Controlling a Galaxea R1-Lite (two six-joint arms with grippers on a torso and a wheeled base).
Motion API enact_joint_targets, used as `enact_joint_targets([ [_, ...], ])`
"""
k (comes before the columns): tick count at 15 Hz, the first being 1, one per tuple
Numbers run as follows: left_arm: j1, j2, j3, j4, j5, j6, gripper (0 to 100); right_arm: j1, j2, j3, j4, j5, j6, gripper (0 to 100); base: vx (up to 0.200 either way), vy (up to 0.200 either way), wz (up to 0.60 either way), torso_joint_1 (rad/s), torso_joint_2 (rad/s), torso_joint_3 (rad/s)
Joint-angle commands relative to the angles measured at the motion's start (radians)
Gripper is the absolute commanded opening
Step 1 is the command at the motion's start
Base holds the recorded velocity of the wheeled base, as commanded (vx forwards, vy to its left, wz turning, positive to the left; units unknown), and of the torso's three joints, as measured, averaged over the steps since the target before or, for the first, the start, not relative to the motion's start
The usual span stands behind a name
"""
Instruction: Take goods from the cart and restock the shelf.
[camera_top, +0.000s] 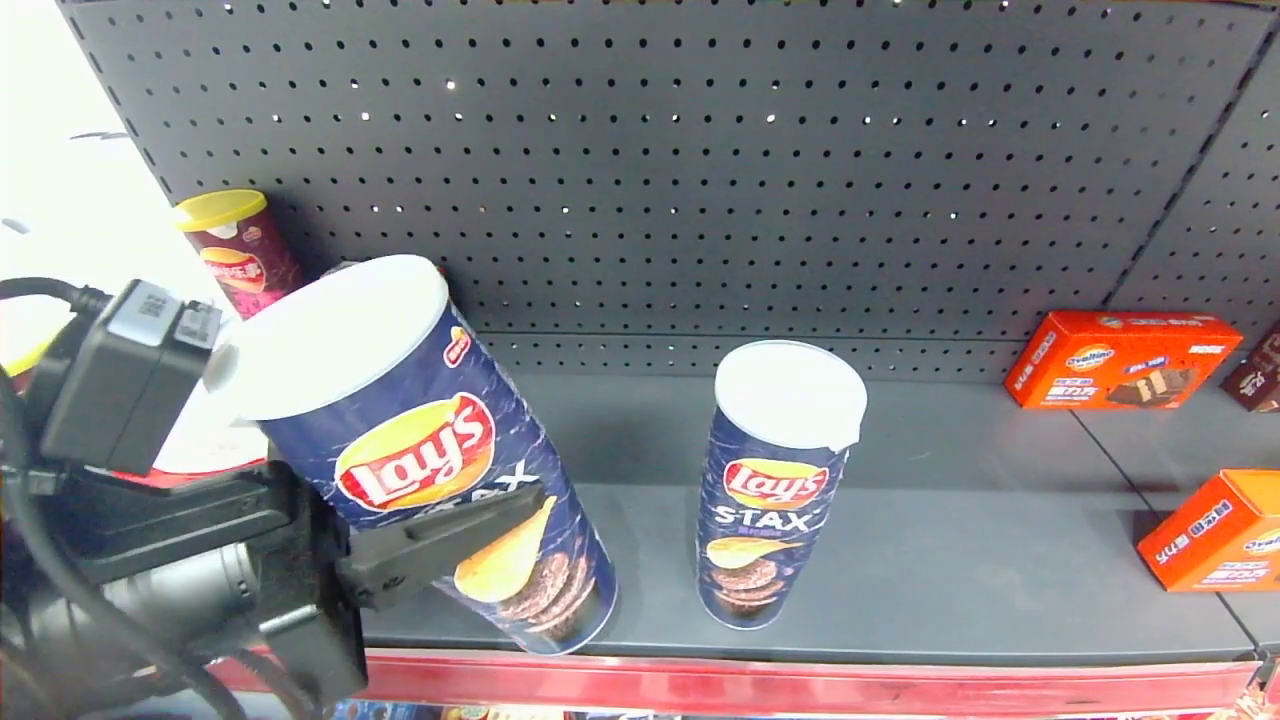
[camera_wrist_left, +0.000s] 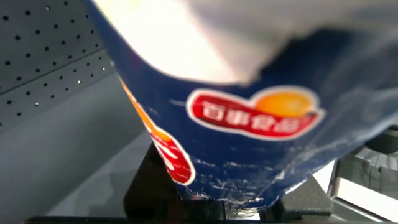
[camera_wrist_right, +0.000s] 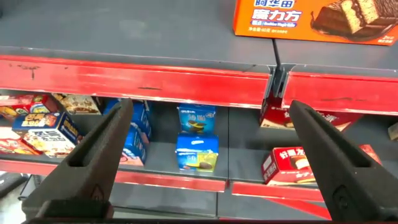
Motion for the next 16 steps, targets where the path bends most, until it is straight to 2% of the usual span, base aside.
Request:
enact_joint_targets([
  [1,0.031,0.099,-0.075,0.014,-0.012,0.002,0,0.0,0.006,0.0,0.0,0.0,-0.001,100,0.0,0.0,0.0,0.0,0.0,0.0],
  [3,0.028,0.175,-0.174,0.013,-0.006,0.004,0,0.0,0.006,0.0,0.0,0.0,-0.001,100,0.0,0.0,0.0,0.0,0.0,0.0],
  [4,0.025,0.208,-0.216,0.013,0.003,0.01,0,0.0,0.006,0.0,0.0,0.0,-0.001,100,0.0,0.0,0.0,0.0,0.0,0.0],
  [5,0.036,0.25,-0.295,0.031,0.029,0.03,0,0.0,0.006,0.0,0.0,0.0,-0.001,100,0.0,0.0,0.0,0.0,0.0,0.0],
  [6,0.031,0.273,-0.338,0.063,0.031,0.033,0,0.0,0.006,0.0,0.0,0.0,-0.001,100,0.0,0.0,0.0,0.0,0.0,0.0],
  [10,0.016,0.306,-0.403,0.102,0.025,0.044,0,0.0,0.006,0.0,0.0,0.0,-0.001,100,0.0,0.0,0.0,0.0,0.0,0.0],
  [14,0.025,0.349,-0.546,0.31,0.023,0.059,0,0.0,0.006,0.0,0.0,0.0,-0.001,100,0.0,0.0,0.0,0.0,0.0,0.0],
  [15,0.024,0.385,-0.616,0.37,0.012,0.07,0,0.0,0.006,0.0,0.0,0.0,-0.001,100,0.0,0.0,0.0,0.0,0.0,0.0],
  [16,0.022,0.405,-0.645,0.378,-0.001,0.07,0,0.0,0.006,0.0,0.0,0.0,-0.001,100,0.0,0.0,0.0,0.0,0.0,0.0],
])
